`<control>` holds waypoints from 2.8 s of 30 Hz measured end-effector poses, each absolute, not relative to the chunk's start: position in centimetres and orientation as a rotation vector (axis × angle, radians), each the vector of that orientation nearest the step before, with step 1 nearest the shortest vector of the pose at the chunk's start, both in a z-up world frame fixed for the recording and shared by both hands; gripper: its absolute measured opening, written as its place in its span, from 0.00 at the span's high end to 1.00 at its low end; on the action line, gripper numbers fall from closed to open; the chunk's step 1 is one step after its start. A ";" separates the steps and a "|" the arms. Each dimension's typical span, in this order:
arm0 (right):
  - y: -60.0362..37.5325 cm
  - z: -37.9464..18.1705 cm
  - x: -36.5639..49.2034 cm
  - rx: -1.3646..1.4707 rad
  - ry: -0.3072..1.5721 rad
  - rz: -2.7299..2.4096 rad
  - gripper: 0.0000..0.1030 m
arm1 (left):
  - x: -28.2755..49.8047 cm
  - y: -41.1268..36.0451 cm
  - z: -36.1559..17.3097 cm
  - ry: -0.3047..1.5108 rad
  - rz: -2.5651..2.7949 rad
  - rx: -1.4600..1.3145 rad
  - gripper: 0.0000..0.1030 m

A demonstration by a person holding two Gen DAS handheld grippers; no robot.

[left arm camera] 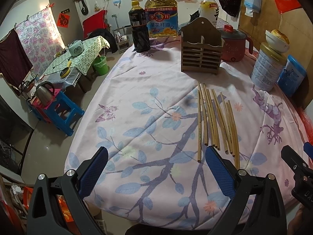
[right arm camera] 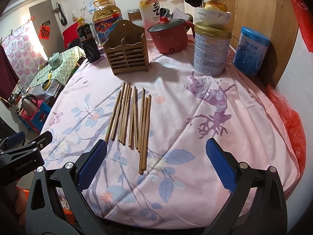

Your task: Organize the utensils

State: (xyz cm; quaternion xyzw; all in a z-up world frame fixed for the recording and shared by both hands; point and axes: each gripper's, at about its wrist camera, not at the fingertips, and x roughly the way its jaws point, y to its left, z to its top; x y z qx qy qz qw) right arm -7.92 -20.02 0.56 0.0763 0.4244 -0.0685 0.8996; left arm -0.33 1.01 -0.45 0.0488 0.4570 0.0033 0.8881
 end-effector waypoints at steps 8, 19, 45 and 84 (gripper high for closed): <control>-19.8 0.4 -7.6 0.156 0.890 -0.140 0.06 | -0.4 1.0 -0.5 0.952 0.006 0.100 0.05; -19.8 0.3 -7.2 0.159 0.902 -0.135 0.06 | -0.6 1.1 -0.7 0.964 0.005 0.098 0.05; -19.3 -9.4 -5.7 0.077 1.129 0.013 0.41 | 0.8 5.4 -6.2 1.124 0.031 0.109 0.05; -22.1 -11.5 -3.0 -0.039 1.089 0.343 0.72 | 3.9 -0.6 -9.4 1.225 -0.037 0.077 0.05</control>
